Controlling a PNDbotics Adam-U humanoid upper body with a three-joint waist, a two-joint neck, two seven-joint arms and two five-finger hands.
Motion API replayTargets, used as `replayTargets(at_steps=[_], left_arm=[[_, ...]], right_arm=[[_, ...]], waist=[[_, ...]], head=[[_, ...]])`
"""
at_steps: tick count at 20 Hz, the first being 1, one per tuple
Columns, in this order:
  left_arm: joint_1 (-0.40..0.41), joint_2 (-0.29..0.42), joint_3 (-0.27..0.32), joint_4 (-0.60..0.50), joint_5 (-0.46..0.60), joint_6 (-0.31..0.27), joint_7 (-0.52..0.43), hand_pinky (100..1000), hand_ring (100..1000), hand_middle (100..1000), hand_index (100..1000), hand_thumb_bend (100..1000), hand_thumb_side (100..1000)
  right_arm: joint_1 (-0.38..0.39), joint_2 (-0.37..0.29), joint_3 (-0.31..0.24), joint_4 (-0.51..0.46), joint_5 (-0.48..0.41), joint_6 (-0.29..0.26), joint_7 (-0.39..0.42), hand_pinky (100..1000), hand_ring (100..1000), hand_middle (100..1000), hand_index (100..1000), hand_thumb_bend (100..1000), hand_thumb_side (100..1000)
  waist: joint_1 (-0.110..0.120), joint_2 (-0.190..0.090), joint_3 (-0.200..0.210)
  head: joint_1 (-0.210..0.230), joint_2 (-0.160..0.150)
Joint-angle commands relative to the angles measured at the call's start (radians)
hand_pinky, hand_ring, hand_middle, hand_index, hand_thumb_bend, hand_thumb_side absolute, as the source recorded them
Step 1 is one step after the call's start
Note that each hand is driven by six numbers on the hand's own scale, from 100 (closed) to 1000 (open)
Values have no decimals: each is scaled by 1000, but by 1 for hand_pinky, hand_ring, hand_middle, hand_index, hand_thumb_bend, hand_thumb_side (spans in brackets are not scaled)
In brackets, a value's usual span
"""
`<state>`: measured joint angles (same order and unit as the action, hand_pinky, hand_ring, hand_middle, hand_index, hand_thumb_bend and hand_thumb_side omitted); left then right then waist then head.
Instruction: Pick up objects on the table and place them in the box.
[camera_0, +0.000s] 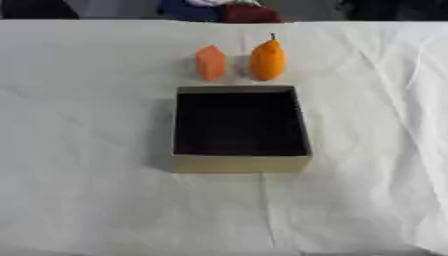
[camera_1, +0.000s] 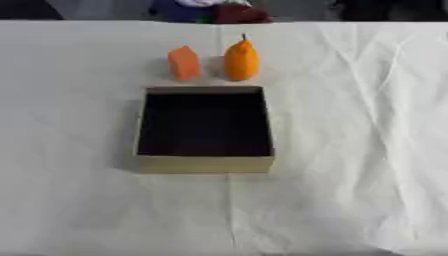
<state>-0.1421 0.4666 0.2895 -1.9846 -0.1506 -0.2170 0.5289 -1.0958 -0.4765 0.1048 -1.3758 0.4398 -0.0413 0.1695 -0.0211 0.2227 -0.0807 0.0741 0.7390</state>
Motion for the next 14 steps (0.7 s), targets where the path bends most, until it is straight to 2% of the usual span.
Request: replayTargets(at_steps=[1, 5, 9, 11, 14], left_arm=[[-6, 29, 0, -15, 6, -1, -6, 766, 581, 634, 855, 100, 877], [-7, 31, -3, -15, 9, 1, -10, 766, 581, 635, 855, 100, 878], [-10, 32, -8, -15, 11, 0, -16, 766, 581, 635, 855, 100, 877], [-11, 32, -9, -15, 12, 1, -17, 766, 581, 635, 855, 100, 878], [-15, 31, -11, -15, 14, 1, -20, 766, 580, 635, 855, 100, 878]], right_arm=[[-72, 18, -4, 64, 50, 42, 45, 837, 887, 810, 840, 100, 1000], [-158, 71, -12, 155, 106, 98, 101, 833, 885, 812, 843, 100, 1000], [-216, 134, 10, 247, 163, 147, 158, 830, 893, 823, 848, 100, 1000], [-238, 166, 17, 294, 192, 141, 186, 831, 896, 826, 849, 100, 1000], [-267, 212, 25, 365, 235, 105, 224, 839, 917, 846, 859, 100, 1000]], waist=[[1, -23, -2], [0, -25, -5], [0, -26, -1], [1, -26, 1], [1, -25, 6]], head=[[-4, 10], [-3, 10], [-6, 15], [-9, 15], [-15, 17]])
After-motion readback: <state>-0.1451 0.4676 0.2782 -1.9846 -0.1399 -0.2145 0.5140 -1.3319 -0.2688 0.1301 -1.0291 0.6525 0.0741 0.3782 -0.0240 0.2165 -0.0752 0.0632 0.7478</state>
